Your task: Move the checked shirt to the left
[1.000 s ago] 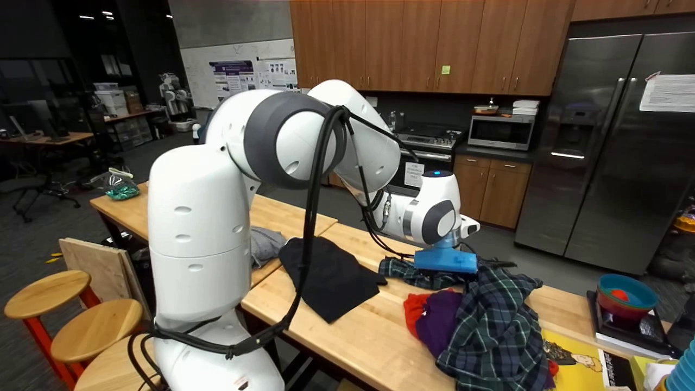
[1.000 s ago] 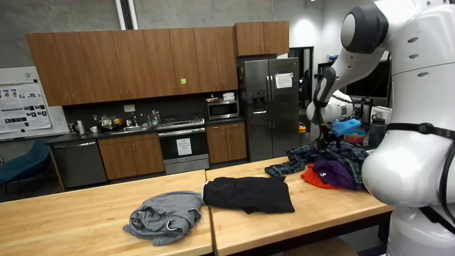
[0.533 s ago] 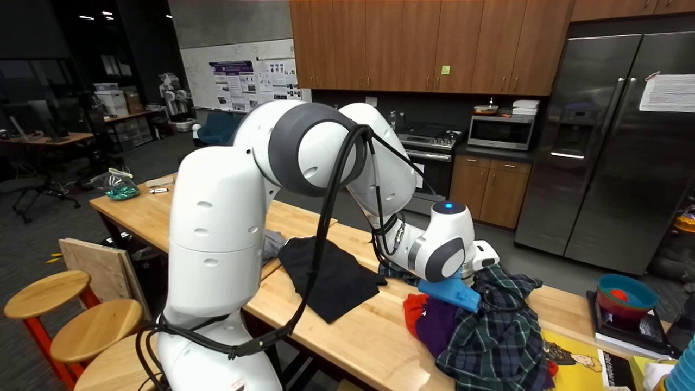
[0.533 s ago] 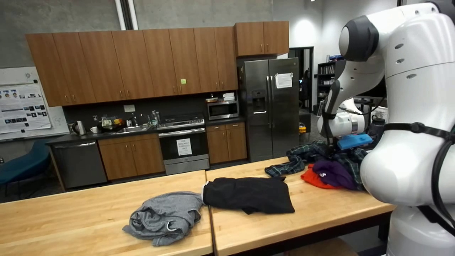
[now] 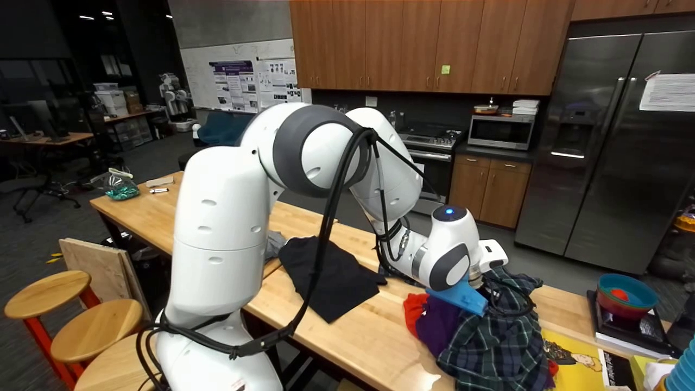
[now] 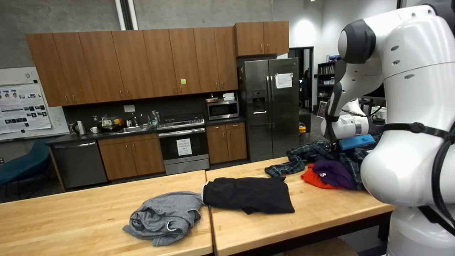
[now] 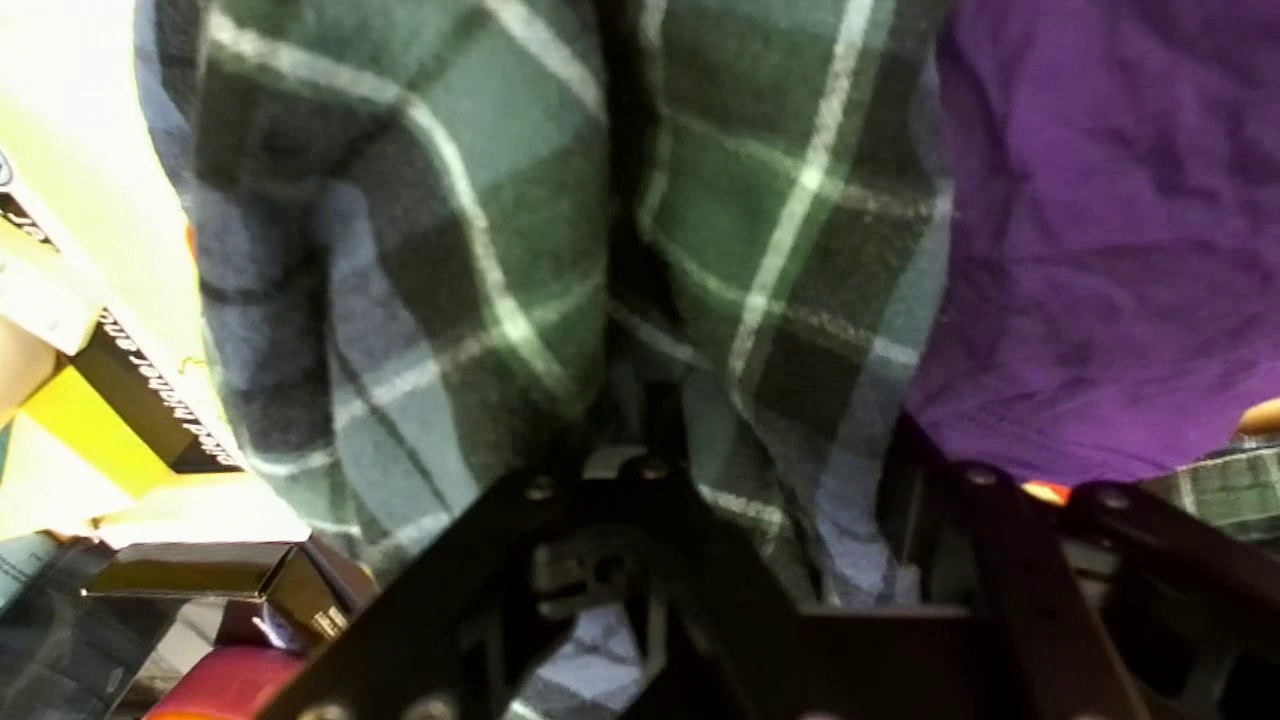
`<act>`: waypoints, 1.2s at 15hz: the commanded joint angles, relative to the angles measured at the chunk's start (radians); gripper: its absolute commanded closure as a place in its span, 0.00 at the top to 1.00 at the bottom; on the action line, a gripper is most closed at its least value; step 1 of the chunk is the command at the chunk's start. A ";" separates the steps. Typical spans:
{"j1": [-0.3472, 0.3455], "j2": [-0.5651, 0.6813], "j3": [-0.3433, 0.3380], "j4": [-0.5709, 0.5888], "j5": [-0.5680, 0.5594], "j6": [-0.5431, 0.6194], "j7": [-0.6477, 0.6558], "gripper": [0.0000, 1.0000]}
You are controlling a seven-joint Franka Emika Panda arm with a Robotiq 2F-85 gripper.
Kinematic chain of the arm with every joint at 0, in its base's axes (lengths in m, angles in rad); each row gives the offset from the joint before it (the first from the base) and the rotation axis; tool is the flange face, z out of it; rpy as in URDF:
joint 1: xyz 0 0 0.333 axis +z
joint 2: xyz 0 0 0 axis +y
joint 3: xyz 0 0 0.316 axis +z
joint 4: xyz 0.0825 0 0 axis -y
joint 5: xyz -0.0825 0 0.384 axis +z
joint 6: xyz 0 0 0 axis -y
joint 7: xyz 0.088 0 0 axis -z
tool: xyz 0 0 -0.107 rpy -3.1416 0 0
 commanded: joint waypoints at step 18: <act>0.376 -0.207 -0.094 0.097 -0.429 -0.124 0.044 0.01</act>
